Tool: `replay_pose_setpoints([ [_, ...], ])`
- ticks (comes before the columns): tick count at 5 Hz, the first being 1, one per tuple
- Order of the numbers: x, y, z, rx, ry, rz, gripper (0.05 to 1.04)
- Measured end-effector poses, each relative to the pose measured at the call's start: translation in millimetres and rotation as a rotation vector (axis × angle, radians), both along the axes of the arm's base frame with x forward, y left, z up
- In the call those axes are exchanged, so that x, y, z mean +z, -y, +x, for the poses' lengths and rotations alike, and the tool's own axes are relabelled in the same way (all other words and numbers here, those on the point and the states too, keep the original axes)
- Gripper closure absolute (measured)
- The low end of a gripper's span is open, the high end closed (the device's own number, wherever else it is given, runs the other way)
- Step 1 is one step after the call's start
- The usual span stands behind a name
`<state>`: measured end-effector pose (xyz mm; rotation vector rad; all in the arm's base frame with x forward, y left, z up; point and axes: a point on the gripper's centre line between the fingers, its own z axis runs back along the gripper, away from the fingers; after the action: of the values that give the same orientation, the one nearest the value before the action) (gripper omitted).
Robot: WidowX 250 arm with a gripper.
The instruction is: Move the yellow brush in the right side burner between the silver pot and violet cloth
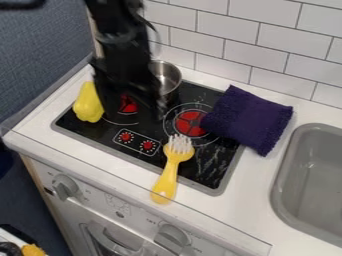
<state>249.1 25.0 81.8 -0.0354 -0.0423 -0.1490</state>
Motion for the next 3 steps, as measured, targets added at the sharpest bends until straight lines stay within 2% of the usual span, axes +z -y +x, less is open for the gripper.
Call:
replay_pose_setpoints([
  [1,-22.6,5,-4,0.094,-0.043,0.038,0.083],
  [2,-48.9,21,-2,0.084,-0.085,0.057,0.083],
  [3,-67.0,35,-2,0.089,-0.128,0.082,0.083],
])
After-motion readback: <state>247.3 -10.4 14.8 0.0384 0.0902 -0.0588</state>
